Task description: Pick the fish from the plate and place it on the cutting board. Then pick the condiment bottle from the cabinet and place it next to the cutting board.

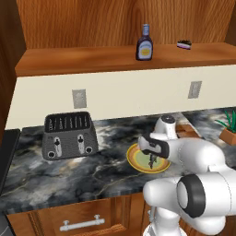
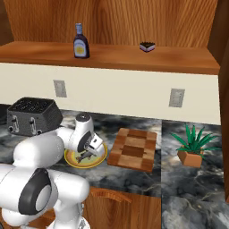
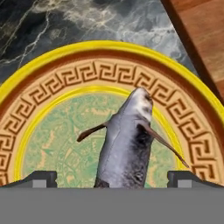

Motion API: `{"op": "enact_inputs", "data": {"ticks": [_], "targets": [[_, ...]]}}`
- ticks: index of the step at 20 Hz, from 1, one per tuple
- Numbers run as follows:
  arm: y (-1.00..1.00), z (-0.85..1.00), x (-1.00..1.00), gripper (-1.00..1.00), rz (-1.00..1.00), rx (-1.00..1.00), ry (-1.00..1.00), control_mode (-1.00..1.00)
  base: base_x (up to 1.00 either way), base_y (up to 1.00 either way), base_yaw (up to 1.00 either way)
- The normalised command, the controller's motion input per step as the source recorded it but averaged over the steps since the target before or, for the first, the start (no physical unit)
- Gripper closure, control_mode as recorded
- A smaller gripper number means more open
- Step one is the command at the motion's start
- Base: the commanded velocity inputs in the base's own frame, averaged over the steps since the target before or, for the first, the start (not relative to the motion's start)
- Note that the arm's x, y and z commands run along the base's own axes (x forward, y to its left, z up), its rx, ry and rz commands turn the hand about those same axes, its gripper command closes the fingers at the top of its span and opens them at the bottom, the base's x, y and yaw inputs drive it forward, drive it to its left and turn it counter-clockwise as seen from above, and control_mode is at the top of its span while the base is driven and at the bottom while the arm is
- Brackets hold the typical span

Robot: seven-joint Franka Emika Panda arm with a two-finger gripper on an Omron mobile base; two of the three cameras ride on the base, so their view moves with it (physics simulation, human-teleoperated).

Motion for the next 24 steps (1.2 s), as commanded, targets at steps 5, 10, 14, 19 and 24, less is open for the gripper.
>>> {"op": "enact_inputs", "data": {"ticks": [5,10,14,19,24], "targets": [[0.05,-0.38,0.00,-1.00,0.00,0.00,-0.02,-1.00,0.00,0.00,0.00],[0.00,-0.38,0.00,-1.00,0.00,0.00,-0.05,-1.00,0.00,0.00,0.00],[0.00,-0.28,0.00,-1.00,0.00,0.00,-0.03,-1.00,0.00,0.00,0.00],[0.02,-0.11,0.00,1.00,0.00,0.00,-0.01,-1.00,0.00,0.00,0.00],[0.00,0.00,0.00,1.00,0.00,0.00,0.00,-1.00,0.00,0.00,0.00]]}}
